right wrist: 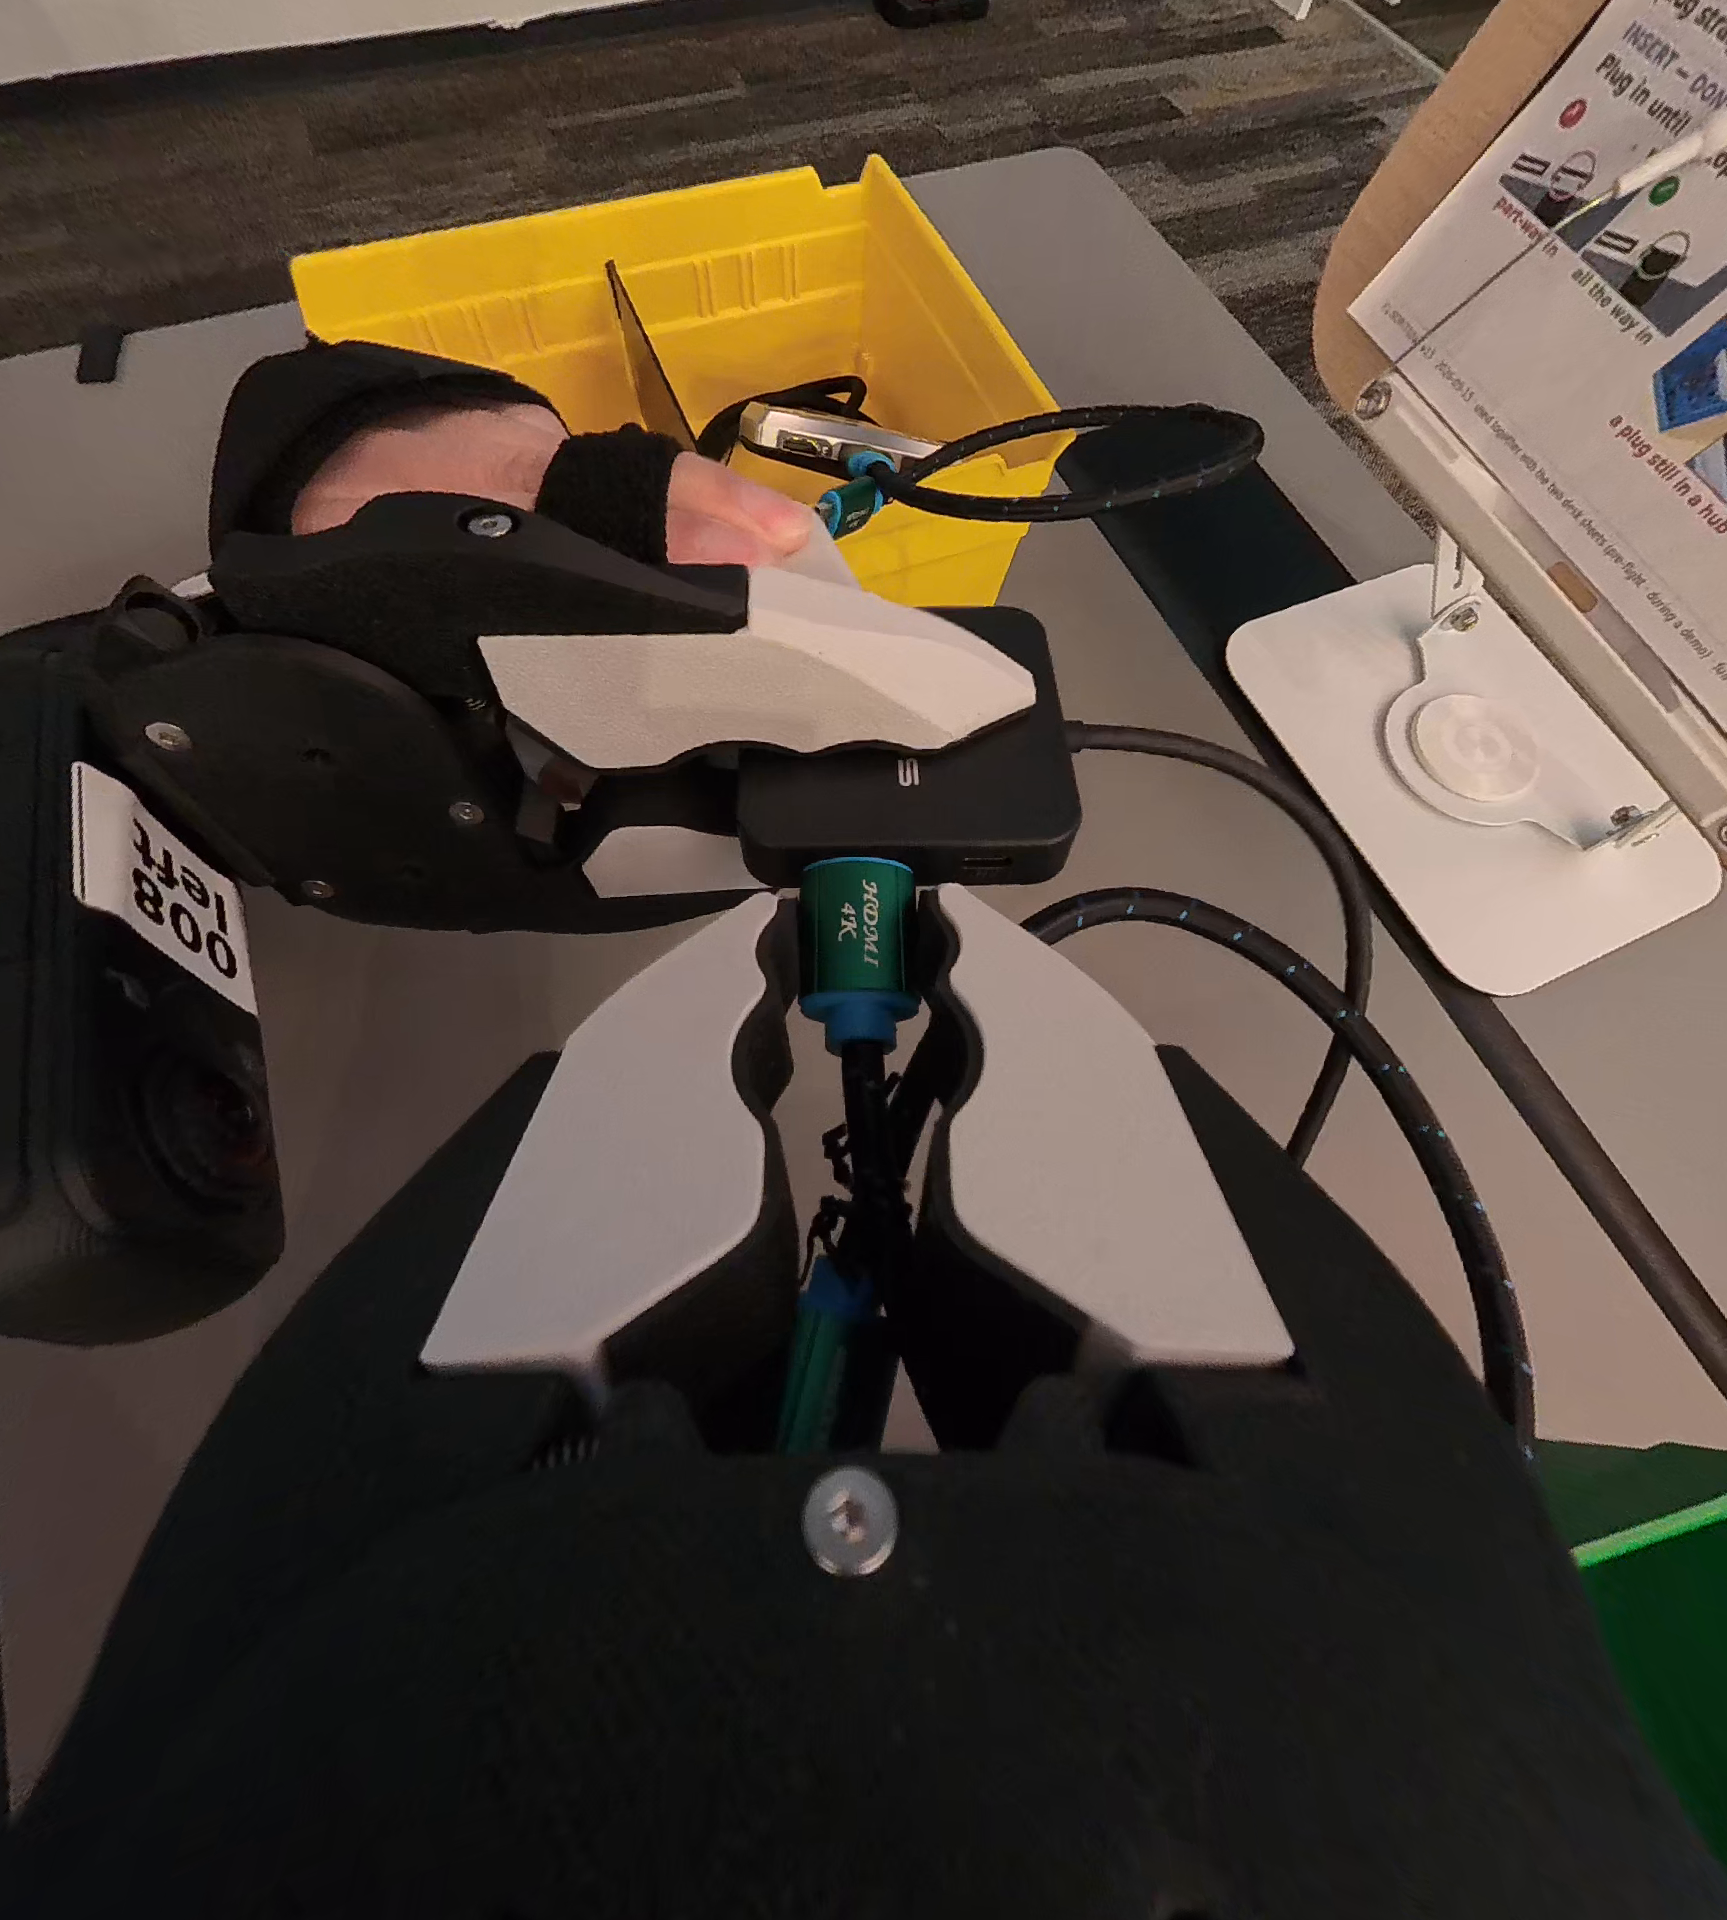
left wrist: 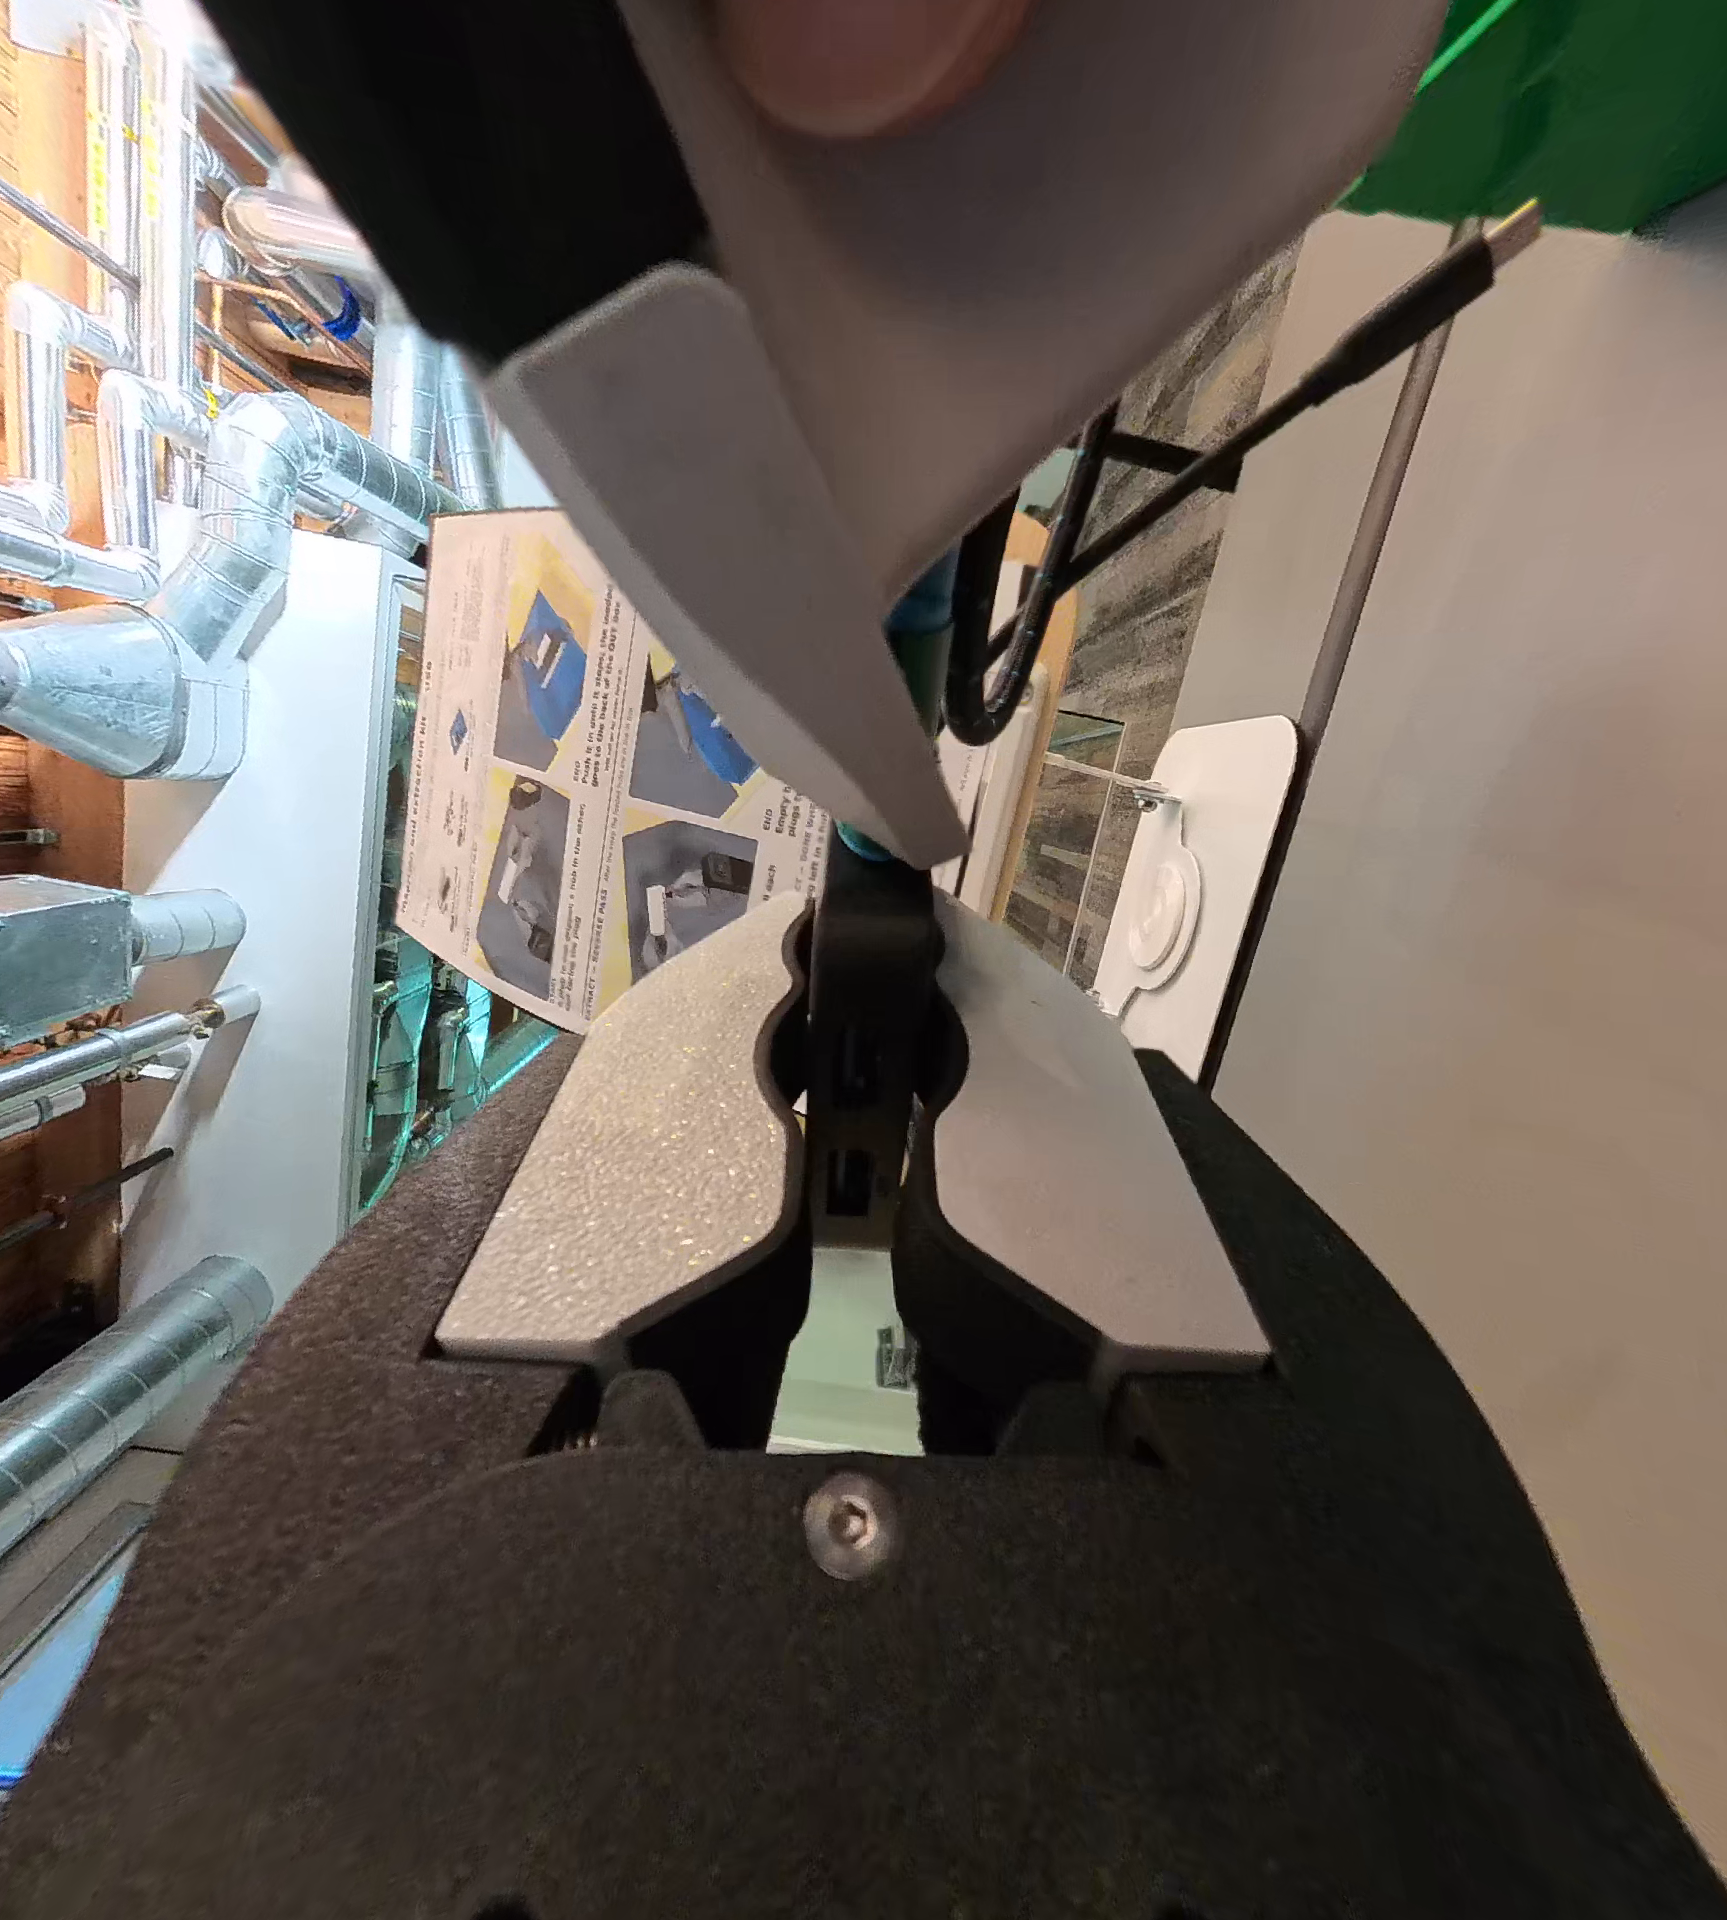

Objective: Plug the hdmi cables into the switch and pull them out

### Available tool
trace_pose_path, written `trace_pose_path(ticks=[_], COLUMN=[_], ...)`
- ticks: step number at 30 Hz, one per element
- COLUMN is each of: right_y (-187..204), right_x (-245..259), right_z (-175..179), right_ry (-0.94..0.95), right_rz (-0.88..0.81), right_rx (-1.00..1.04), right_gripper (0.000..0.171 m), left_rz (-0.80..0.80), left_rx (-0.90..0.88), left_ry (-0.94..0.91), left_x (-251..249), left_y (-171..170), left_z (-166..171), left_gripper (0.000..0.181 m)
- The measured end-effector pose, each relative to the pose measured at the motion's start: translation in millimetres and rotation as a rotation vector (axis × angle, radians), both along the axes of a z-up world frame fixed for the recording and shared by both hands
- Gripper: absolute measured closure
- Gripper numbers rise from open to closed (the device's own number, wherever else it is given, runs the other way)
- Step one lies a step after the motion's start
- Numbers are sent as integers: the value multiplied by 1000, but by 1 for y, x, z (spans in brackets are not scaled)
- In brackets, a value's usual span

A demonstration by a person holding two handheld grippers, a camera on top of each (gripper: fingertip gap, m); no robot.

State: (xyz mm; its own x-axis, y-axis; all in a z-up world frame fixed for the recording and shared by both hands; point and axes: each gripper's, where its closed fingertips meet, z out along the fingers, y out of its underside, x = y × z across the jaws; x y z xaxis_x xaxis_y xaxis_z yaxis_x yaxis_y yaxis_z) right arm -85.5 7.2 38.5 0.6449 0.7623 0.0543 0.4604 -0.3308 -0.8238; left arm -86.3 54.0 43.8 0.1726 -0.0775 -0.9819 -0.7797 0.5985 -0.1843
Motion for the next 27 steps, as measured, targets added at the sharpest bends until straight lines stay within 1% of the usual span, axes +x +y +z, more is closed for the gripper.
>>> trace_pose_path(ticks=[6,7,8,9,10,11,13,14,17,19,20,22,24,26,27], right_y=[-4,-5,-10,-14,-18,-24,-29,-30,-37,-45,-51,-74,-96,-109,-109], right_x=[-1,2,12,25,37,47,61,65,78,98,110,129,149,161,165], right_z=[6,4,4,15,34,49,62,62,47,34,27,8,-17,-35,-42], right_ry=[8,-5,-39,-17,60,132,174,163,60,-10,-23,-57,-66,-42,-10], right_rz=[18,15,9,-11,-30,-34,-37,-45,-23,-30,-50,-16,-33,-23,-14], right_rx=[23,11,-8,11,47,64,82,84,40,12,-17,-92,-241,-319,-335], right_gripper=[146,146,146,147,147,147,147,147,147,147,147,147,147,147,147], left_rz=[-10,37,174,237,209,165,138,136,143,123,109,97,77,51,40], left_rx=[3,0,-17,-34,-58,-76,-50,-59,-49,-50,-49,-58,-60,-69,-68], left_ry=[-17,-8,-1,-20,-76,-126,-206,-216,-182,-154,-145,-118,-119,-127,-128], left_x=[-1,-7,-29,-54,-72,-82,-92,-92,-89,-83,-80,-73,-68,-62,-60], left_y=[-3,4,26,45,50,46,34,31,23,17,14,12,9,6,5], left_z=[5,5,4,5,13,24,49,54,60,59,58,55,56,57,58], left_gripper=[166,167,168,167,167,168,167,167,167,167,167,167,167,167,167])
